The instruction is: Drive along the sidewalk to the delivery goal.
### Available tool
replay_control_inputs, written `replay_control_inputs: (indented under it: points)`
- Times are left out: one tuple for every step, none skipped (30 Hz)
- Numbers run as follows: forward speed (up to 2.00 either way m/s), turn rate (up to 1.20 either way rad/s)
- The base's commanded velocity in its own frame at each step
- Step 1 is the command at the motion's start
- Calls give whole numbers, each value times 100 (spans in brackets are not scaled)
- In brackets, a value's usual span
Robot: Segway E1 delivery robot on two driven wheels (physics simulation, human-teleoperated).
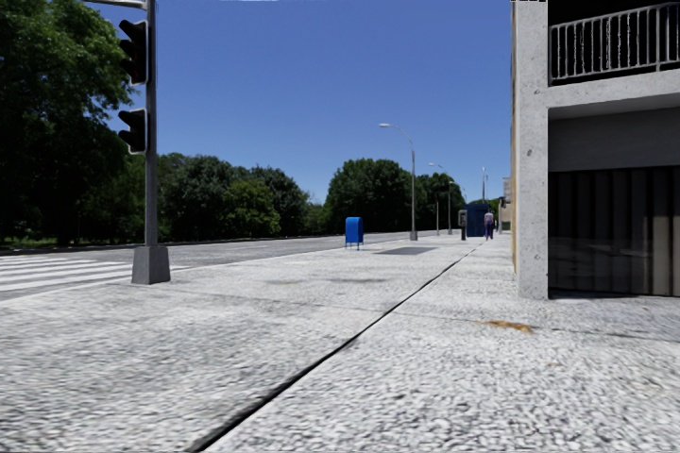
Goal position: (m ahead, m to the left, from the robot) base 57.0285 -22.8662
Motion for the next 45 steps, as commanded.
replay_control_inputs:
  points:
    - [148,0]
    - [148,0]
    - [148,0]
    - [148,0]
    - [148,0]
    - [148,0]
    - [148,0]
    - [148,0]
    - [148,0]
    - [148,0]
    - [148,0]
    - [148,0]
    - [148,0]
    - [148,0]
    - [148,0]
    - [148,0]
    - [148,0]
    - [148,0]
    - [148,0]
    - [148,0]
    - [148,0]
    - [148,0]
    - [148,0]
    - [148,0]
    - [148,0]
    - [148,0]
    - [148,0]
    - [148,-21]
    - [148,-41]
    - [148,-57]
    - [148,-70]
    - [148,-79]
    - [148,-83]
    - [148,-84]
    - [148,-84]
    - [148,-84]
    - [148,-84]
    - [148,-84]
    - [148,-7]
    - [148,-2]
    - [148,0]
    - [148,0]
    - [148,0]
    - [148,0]
    - [148,0]
